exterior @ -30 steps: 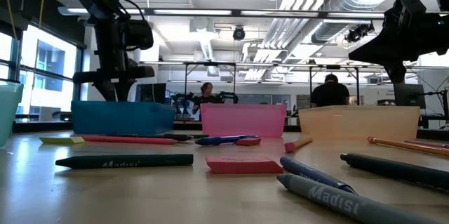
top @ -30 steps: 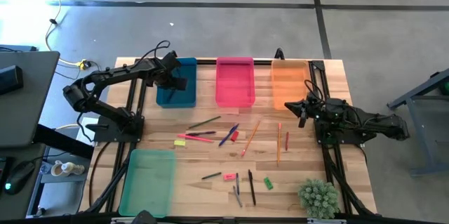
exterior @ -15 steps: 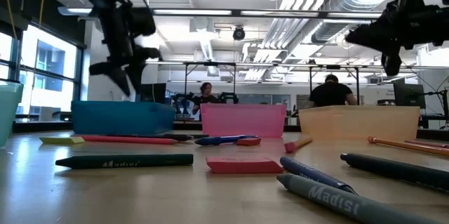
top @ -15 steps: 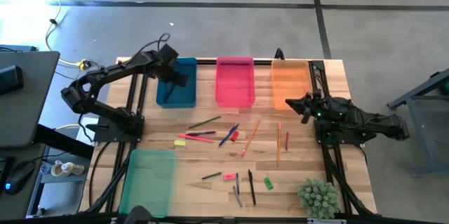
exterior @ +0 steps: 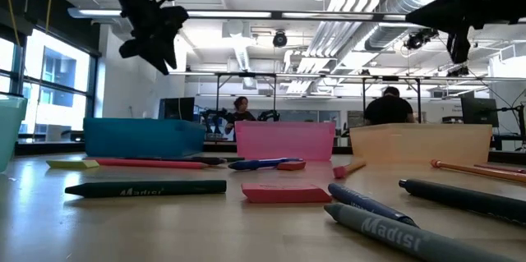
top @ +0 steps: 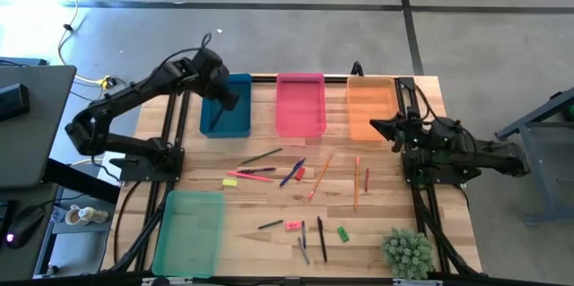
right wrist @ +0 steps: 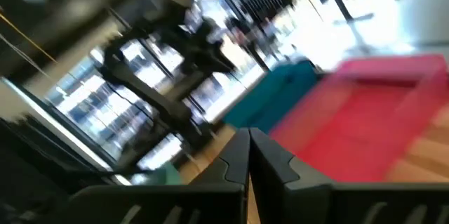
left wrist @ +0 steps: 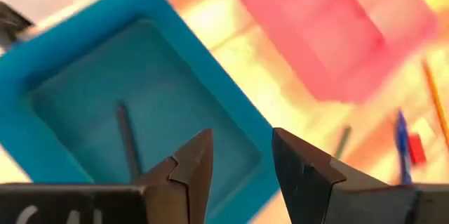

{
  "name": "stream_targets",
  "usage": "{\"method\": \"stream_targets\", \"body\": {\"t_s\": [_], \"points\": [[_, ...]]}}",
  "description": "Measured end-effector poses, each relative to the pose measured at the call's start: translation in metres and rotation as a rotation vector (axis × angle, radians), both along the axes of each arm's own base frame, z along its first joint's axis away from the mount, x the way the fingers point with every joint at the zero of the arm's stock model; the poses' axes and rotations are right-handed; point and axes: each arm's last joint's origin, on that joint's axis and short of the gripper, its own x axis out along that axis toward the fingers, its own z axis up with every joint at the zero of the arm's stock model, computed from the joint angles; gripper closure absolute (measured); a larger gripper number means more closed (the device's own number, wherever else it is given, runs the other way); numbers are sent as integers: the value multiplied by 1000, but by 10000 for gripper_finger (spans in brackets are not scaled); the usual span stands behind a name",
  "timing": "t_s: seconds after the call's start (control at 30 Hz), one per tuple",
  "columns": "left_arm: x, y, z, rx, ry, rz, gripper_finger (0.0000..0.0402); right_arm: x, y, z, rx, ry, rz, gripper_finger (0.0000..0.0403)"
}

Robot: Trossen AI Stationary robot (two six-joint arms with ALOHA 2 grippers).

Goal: Sort crayons/erasers/pens/pencils in bins
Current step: Put the right orange pencil into the orange bin

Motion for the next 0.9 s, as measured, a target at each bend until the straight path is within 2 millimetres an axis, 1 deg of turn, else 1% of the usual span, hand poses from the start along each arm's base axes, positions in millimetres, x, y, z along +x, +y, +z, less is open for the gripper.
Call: {"method": "stream_targets", "body": {"t_s": [0.1,0.3,0.43,0.57,0.67,0.9], "points": [[5,-17,0,6,-34,-57,266,4,0,11,62,120,-5,403],[13,-43,-4,25,-156,-120,266,21,-1,23,249,363,5,403],[14,-55,-3,23,-181,-148,266,35,-1,29,368,505,-9,403],[14,-62,0,32,-196,-180,266,48,0,31,464,642,-48,403],[15,-66,2,38,-207,-199,266,58,5,28,536,735,-73,403],[17,-72,3,59,-202,-260,266,82,19,6,646,874,-122,403]]}}
